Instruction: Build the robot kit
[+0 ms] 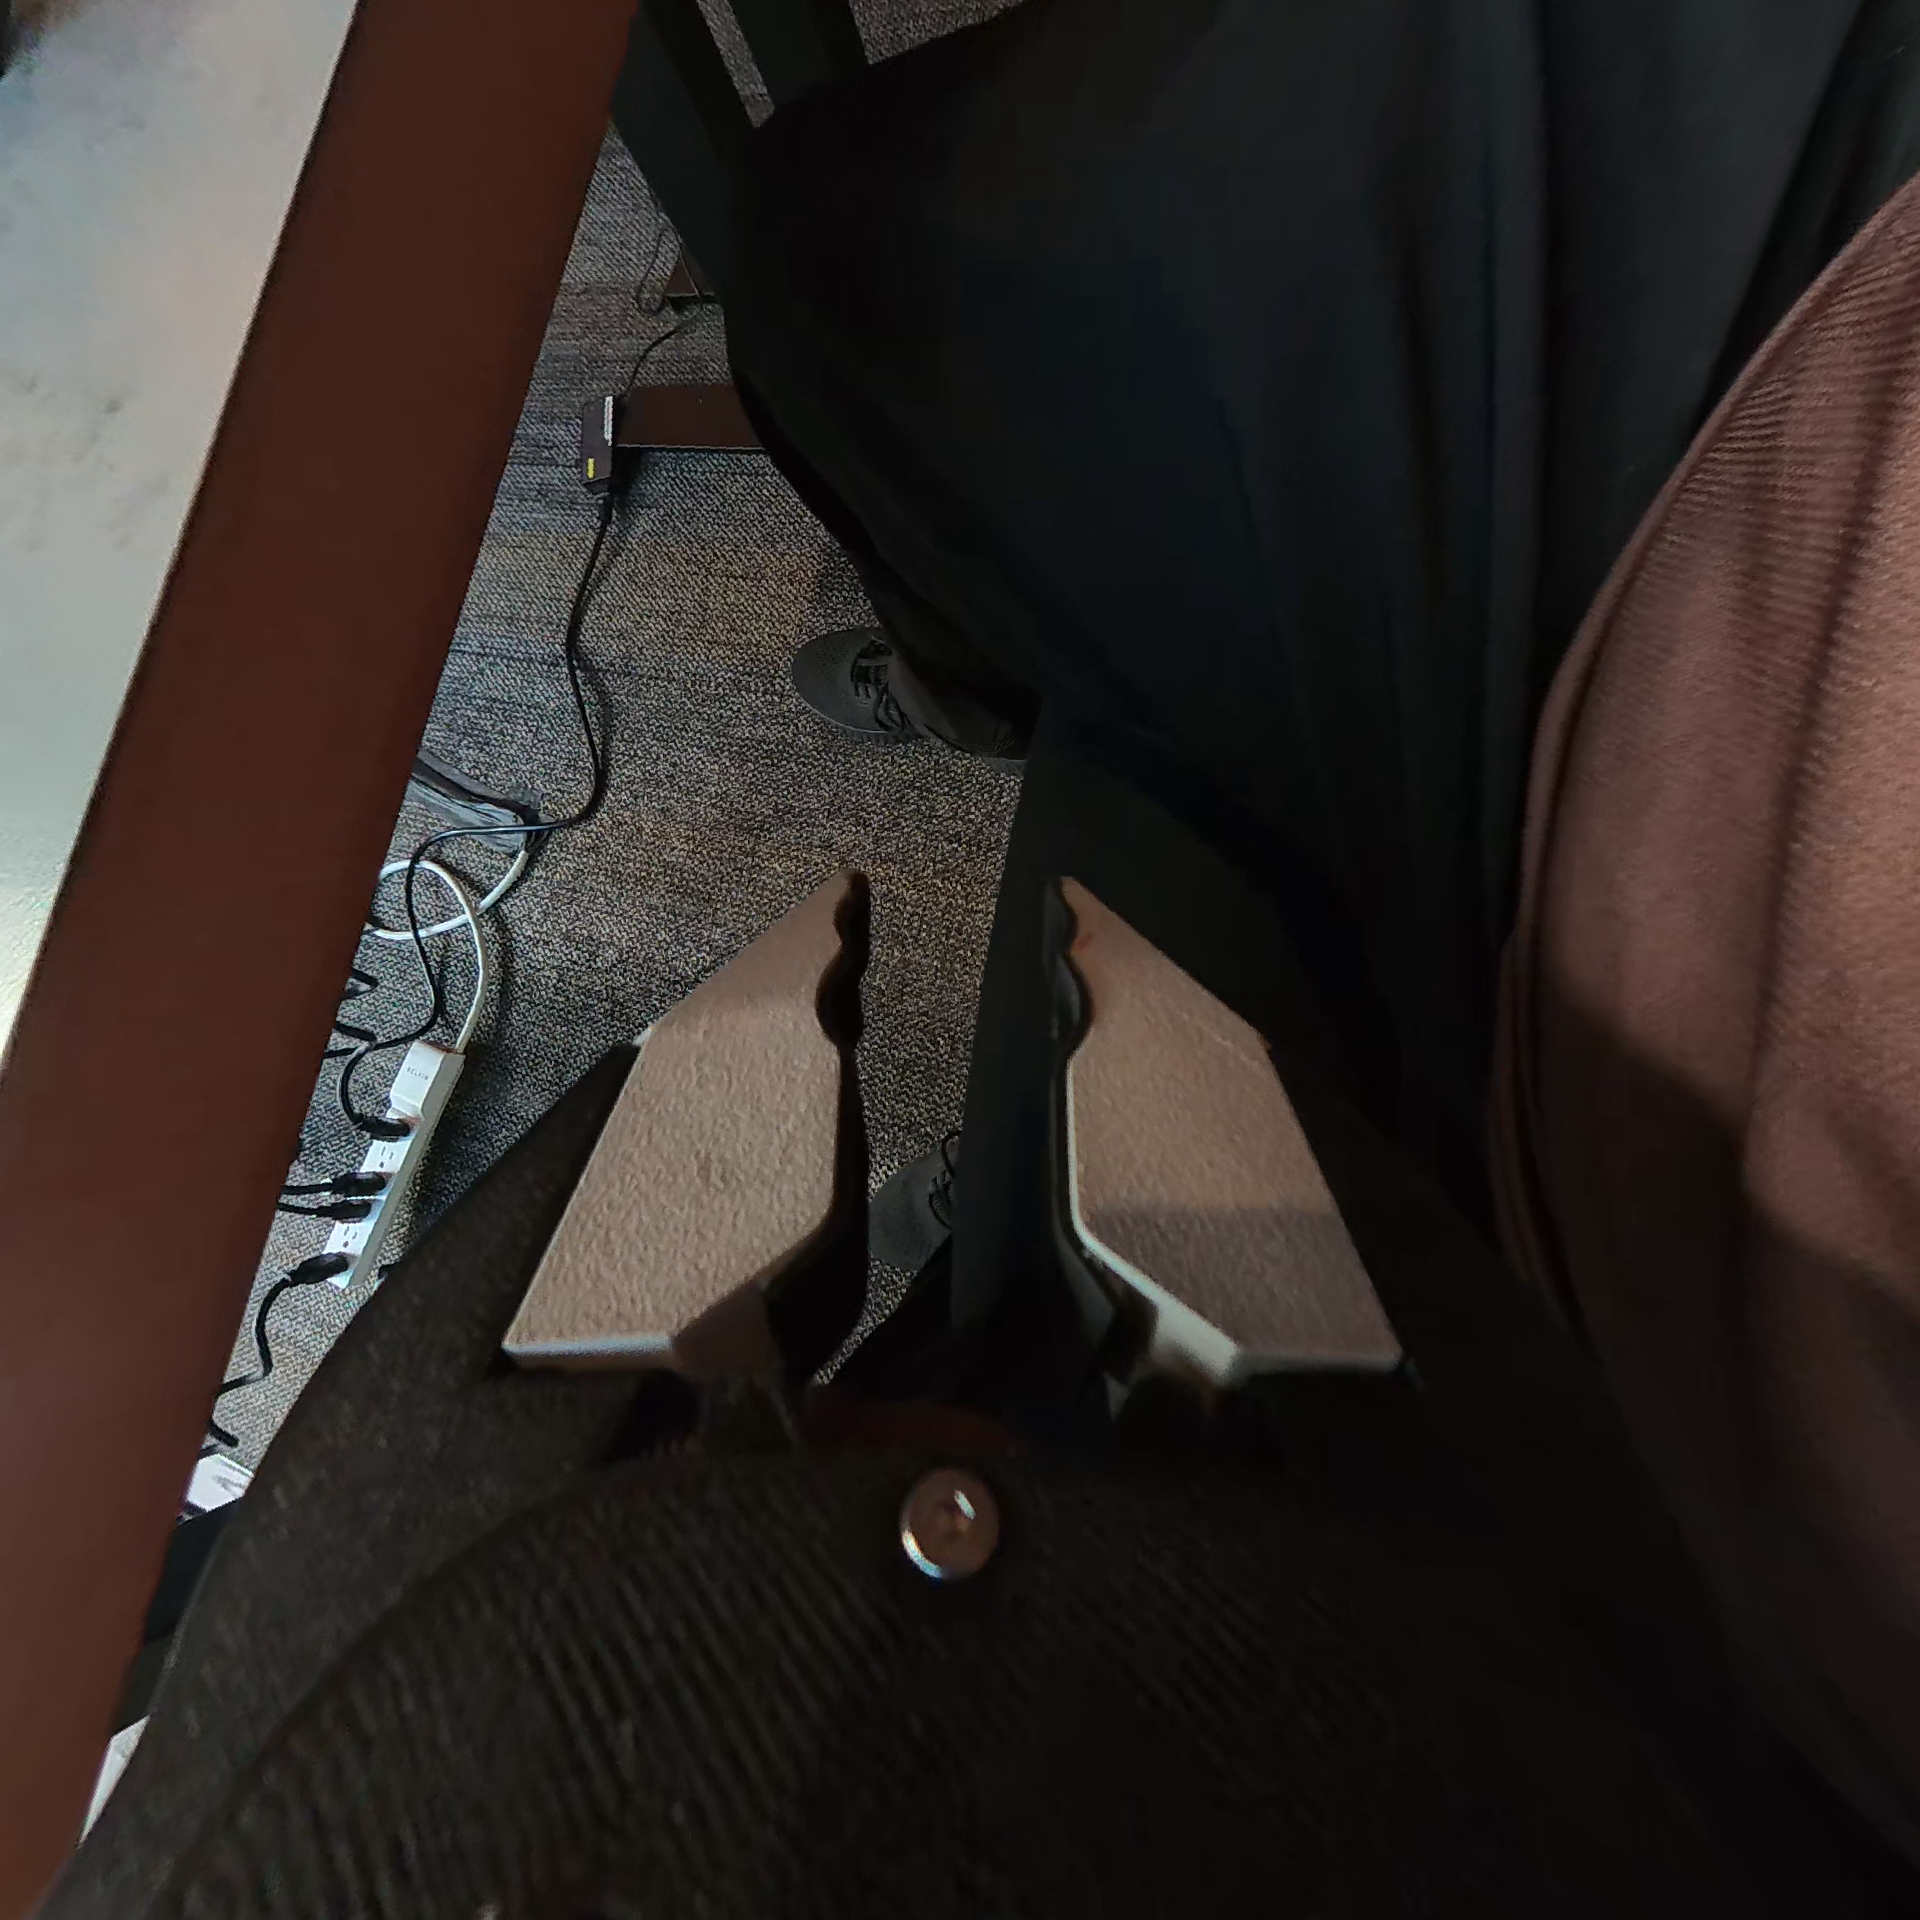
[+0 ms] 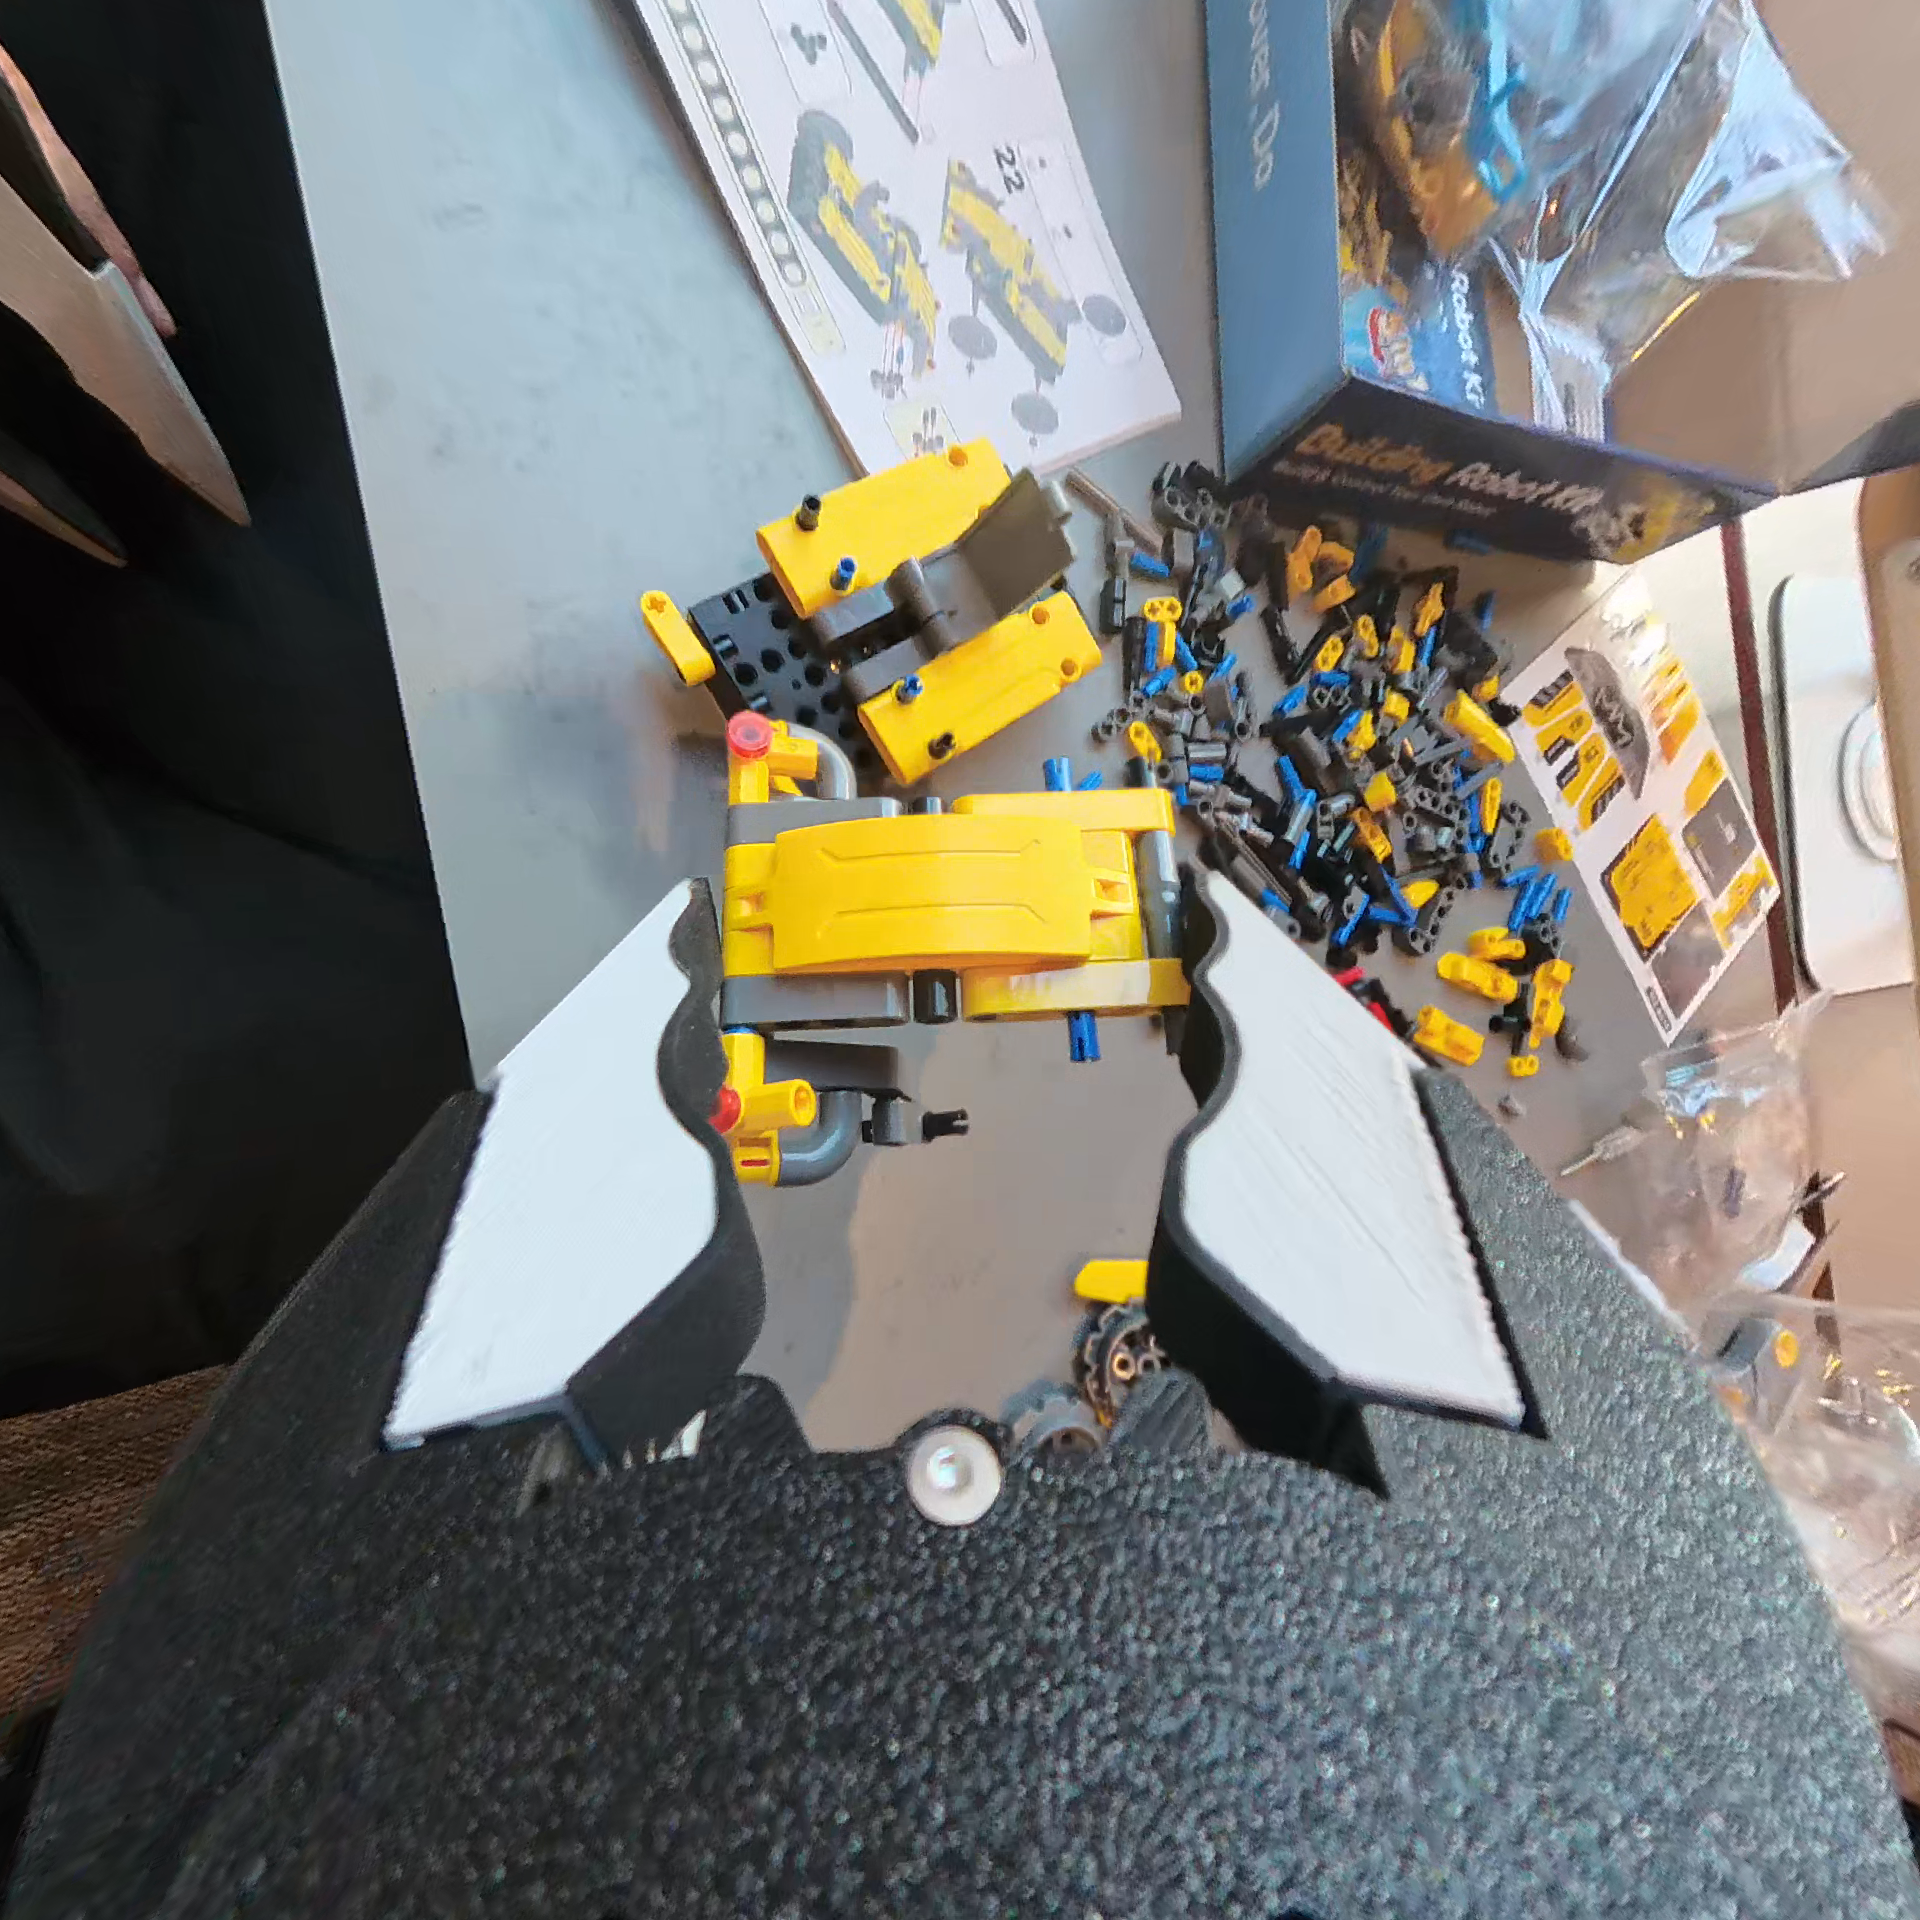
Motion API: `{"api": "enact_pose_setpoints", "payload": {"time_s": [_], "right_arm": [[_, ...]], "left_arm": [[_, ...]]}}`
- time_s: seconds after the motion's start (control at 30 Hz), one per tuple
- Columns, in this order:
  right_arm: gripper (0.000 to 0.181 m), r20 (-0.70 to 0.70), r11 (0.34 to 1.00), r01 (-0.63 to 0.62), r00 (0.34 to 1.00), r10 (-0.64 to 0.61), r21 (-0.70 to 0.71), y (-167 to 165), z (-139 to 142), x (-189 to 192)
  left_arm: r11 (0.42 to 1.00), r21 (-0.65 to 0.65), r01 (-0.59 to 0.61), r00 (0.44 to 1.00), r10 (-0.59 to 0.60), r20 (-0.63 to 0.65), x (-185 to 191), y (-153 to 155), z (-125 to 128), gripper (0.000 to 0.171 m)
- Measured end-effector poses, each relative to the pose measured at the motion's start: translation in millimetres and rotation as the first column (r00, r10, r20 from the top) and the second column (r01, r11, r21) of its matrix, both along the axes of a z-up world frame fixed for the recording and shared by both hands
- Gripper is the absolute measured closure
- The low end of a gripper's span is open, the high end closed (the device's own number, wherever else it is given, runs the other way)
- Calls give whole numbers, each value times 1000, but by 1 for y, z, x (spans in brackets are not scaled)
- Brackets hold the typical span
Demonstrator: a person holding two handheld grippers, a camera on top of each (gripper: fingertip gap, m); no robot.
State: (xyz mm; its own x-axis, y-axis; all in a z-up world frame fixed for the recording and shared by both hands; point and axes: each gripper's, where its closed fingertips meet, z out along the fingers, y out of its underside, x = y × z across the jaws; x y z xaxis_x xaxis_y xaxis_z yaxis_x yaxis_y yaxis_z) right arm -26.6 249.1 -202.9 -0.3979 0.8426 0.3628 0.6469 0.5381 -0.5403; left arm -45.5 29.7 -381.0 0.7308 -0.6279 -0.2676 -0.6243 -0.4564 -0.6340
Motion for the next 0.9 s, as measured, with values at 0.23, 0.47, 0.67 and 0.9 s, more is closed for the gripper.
{"api": "enact_pose_setpoints", "payload": {"time_s": [0.23, 0.47, 0.67, 0.9], "right_arm": [[95, -22, 998, -63, 998, 63, 9, -25, 5, -13], [95, -47, 996, -92, 995, 92, -8, -38, 11, -23], [95, -72, 994, -106, 992, 105, -9, -46, 21, -30], [95, -83, 994, -112, 990, 111, -15, -50, 23, -37]], "left_arm": [[1000, -11, -12, 1000, 12, 6, -4, 0, -2, 141], [1000, -4, 5, 1000, -5, 2, -2, -1, 0, 141], [1000, 2, 15, 1000, -15, 6, -1, -3, 4, 141], [1000, -8, 28, 999, -28, 18, 1, -6, 4, 141]]}}
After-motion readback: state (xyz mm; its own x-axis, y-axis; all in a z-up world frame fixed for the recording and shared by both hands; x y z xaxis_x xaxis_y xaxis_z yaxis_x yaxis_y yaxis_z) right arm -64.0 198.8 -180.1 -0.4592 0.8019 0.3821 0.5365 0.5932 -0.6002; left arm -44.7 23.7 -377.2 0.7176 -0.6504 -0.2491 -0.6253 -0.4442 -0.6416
